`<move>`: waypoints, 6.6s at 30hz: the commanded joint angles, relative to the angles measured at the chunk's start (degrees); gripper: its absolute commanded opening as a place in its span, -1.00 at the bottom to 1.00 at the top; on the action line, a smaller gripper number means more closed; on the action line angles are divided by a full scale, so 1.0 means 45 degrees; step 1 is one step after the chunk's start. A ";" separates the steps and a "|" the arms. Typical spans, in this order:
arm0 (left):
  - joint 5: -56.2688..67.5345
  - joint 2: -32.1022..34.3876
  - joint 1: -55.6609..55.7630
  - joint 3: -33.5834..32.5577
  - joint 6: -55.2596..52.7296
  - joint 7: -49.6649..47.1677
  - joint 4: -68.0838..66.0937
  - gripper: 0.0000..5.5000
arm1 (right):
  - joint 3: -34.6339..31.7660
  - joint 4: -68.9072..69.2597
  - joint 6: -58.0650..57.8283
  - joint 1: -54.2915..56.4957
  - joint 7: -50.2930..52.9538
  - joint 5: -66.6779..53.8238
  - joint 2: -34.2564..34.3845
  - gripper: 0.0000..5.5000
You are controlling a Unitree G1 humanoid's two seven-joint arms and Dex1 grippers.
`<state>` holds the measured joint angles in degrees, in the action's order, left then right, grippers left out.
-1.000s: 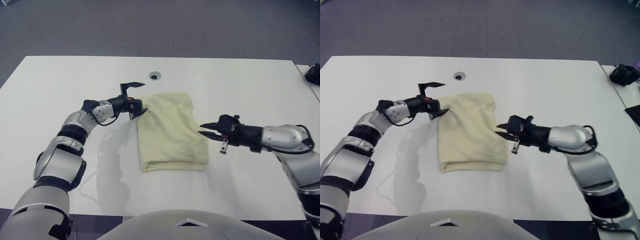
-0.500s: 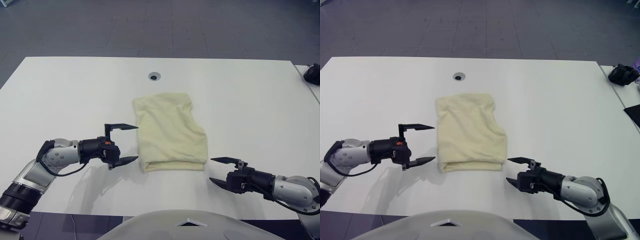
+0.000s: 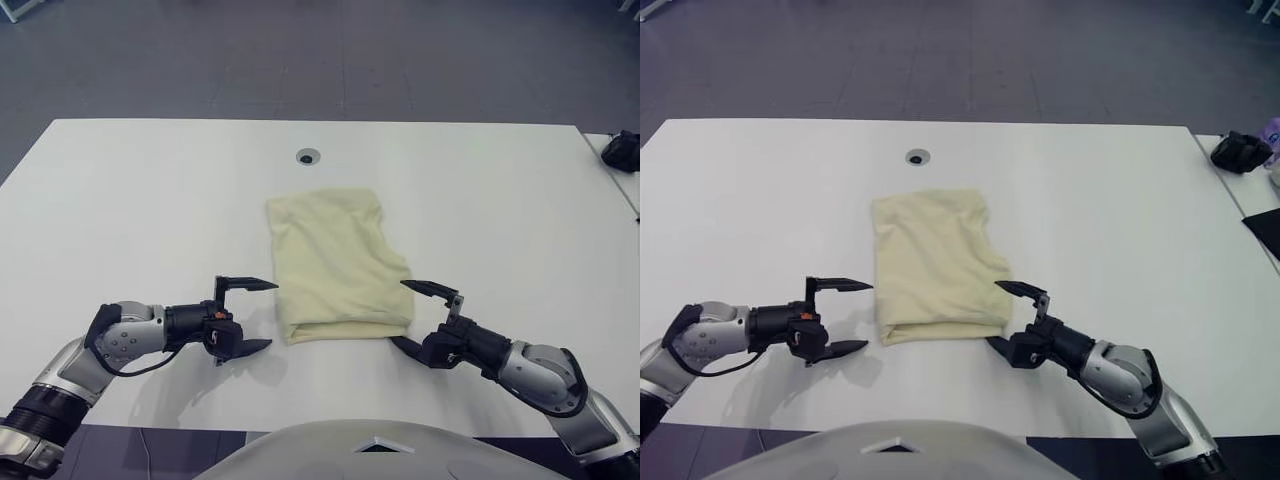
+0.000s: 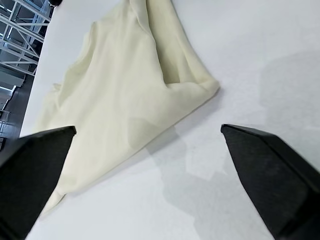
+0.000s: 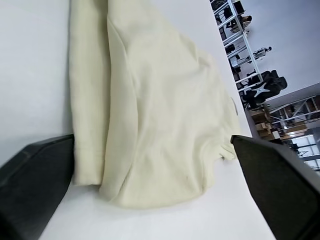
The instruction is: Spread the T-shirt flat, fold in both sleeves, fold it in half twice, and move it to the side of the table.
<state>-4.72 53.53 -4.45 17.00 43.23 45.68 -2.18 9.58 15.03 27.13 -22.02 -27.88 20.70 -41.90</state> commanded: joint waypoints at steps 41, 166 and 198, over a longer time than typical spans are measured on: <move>-0.2283 -0.1346 0.2339 0.3238 0.0437 0.1371 -0.2383 -0.97 | 0.1739 -0.1549 -0.4981 0.1090 -0.3545 -0.2676 -0.0819 -0.98; 0.4097 -0.7039 0.5145 -0.5434 -1.0937 -0.3255 -0.0375 0.95 | -0.2238 -1.5357 -1.1439 1.1931 0.2056 -0.7713 0.1627 -1.00; 0.0972 -1.0528 0.4145 -0.3416 -1.0144 -0.8730 0.2093 0.96 | -0.1526 0.0281 -0.9102 0.5306 0.7909 -0.3397 0.6440 0.31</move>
<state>1.06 5.70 14.96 1.61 -1.53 7.23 6.04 2.46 16.24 -11.68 1.15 8.03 4.53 -13.95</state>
